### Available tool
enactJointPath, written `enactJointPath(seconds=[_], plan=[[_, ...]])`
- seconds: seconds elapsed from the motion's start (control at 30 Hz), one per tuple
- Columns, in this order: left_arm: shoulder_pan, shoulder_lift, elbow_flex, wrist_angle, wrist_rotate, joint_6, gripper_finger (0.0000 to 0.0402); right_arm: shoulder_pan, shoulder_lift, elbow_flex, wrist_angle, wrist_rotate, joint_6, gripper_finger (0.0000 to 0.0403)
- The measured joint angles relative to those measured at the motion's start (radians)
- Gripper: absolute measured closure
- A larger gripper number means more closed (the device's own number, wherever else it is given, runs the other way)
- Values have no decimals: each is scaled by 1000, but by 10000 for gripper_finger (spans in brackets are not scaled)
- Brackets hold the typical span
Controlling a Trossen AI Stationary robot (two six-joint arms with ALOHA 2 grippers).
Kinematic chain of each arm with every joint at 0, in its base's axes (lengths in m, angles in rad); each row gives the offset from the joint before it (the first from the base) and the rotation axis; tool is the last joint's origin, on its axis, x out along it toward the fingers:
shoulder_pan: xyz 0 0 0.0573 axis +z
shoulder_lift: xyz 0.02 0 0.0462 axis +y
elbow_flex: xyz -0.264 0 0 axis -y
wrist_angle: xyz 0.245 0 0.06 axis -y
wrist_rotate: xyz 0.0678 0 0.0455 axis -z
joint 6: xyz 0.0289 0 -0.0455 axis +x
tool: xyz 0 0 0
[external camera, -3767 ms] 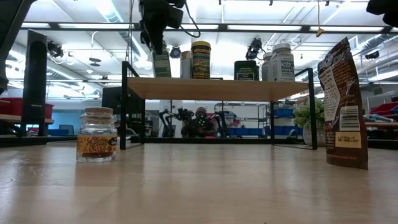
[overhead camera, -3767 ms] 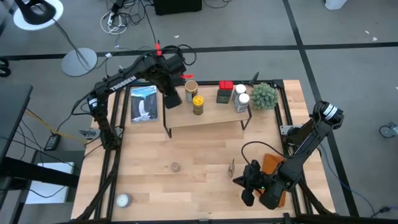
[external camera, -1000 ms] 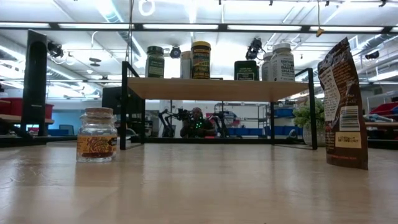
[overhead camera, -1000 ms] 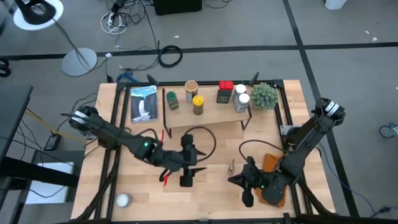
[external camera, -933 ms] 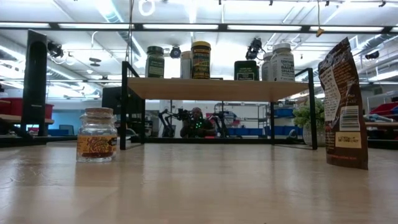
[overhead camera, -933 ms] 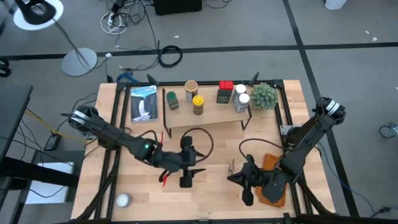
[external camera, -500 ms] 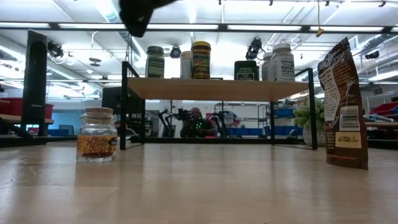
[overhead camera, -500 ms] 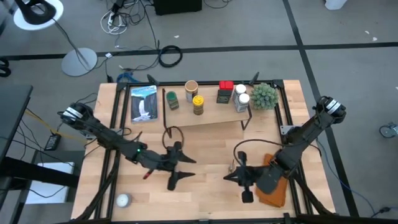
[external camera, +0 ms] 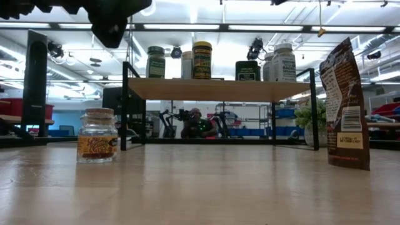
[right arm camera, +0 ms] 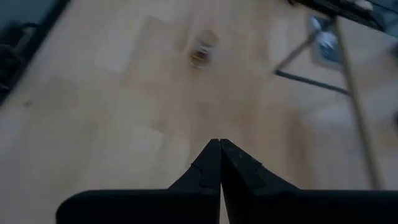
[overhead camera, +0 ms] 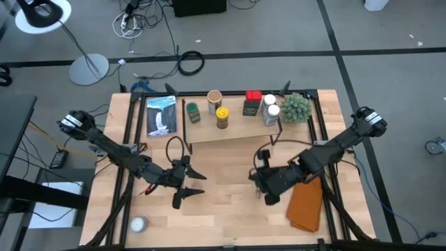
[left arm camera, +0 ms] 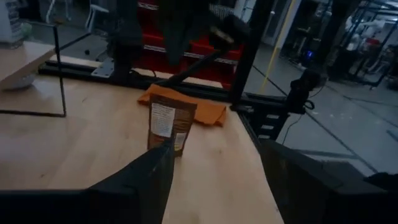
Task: Shelf spices
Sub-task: Put the orange seasoning bag on the shelf aligned with the other red seasoning can
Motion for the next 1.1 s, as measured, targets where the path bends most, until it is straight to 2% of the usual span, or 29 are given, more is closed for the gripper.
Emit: enactJointPath(seconds=[0.13,0.33,0.5,0.7,0.9,1.1], plan=[[-1,-14,-24,-11,-2,64,159,-44,0,109,-148,-3,24,397],[0,-34,-44,-2,0,47,159,-76,38,189,-284,-104,-79,383],[0,-73,-84,12,17,0,158,-80,108,236,-437,-174,-87,336],[0,-119,-125,24,17,-29,158,-71,202,294,-623,-208,-122,271],[0,-123,-145,31,17,-33,158,-61,280,317,-638,-236,-253,226],[0,-123,-145,30,17,-33,158,-41,352,317,-629,-236,-389,212]])
